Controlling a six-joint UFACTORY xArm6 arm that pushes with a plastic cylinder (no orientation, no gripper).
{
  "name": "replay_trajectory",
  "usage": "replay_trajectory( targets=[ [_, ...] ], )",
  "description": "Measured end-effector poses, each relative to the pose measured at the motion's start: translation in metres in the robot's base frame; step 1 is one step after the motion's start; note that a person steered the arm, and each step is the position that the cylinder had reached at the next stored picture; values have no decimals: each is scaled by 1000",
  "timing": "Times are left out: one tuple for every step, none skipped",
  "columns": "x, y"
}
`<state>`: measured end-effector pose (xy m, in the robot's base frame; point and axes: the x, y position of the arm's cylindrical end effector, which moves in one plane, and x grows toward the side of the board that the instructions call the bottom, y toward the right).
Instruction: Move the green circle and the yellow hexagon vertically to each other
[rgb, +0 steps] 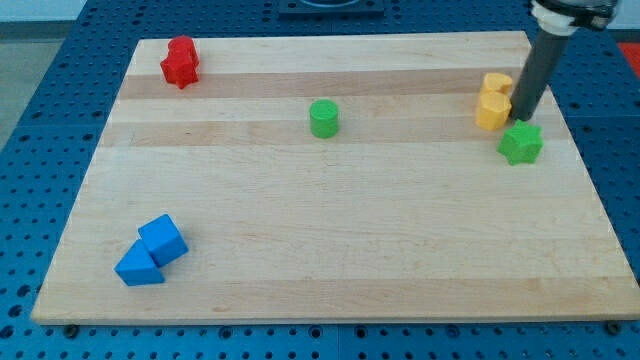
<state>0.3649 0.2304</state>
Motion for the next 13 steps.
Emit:
replay_trajectory(
  targets=[
    [2, -24],
    [2, -50],
    [2, -69],
    [-6, -95],
    [-19, -119],
    [-36, -145],
    [-37, -185],
    [-38, -221],
    [-38, -249],
    [-30, -254],
    [-10, -254],
    [12, -254],
    [38, -257]
  ],
)
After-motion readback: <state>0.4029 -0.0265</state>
